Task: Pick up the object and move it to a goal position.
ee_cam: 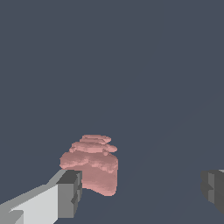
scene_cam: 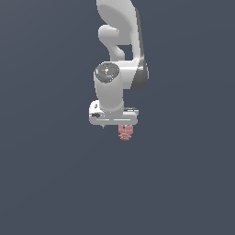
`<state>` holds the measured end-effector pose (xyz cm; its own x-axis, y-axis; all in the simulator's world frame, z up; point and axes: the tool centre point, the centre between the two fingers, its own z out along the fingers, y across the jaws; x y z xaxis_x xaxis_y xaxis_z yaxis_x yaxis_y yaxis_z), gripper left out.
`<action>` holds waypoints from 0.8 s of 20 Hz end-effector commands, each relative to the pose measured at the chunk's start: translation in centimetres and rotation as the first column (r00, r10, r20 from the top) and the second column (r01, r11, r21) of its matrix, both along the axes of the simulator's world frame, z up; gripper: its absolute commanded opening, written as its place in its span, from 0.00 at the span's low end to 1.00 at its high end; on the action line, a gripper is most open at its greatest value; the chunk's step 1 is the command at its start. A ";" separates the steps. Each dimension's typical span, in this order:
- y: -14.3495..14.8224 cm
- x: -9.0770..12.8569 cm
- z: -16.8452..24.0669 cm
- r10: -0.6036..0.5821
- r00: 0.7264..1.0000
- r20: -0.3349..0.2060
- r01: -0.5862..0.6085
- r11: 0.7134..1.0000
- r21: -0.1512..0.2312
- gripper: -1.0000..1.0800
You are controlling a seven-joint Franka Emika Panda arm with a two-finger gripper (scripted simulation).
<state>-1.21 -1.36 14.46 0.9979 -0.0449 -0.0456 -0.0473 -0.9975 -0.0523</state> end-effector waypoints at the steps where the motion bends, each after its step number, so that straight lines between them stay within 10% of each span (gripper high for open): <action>1: 0.1 0.0 -0.1 0.026 1.000 0.001 -0.026 1.000 -0.001 0.96; 16: 1.2 -0.6 -1.2 0.370 0.929 0.020 -0.370 0.929 -0.010 0.96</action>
<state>-1.77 -0.28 13.40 0.9590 0.2821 -0.0278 0.2807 -0.9588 -0.0446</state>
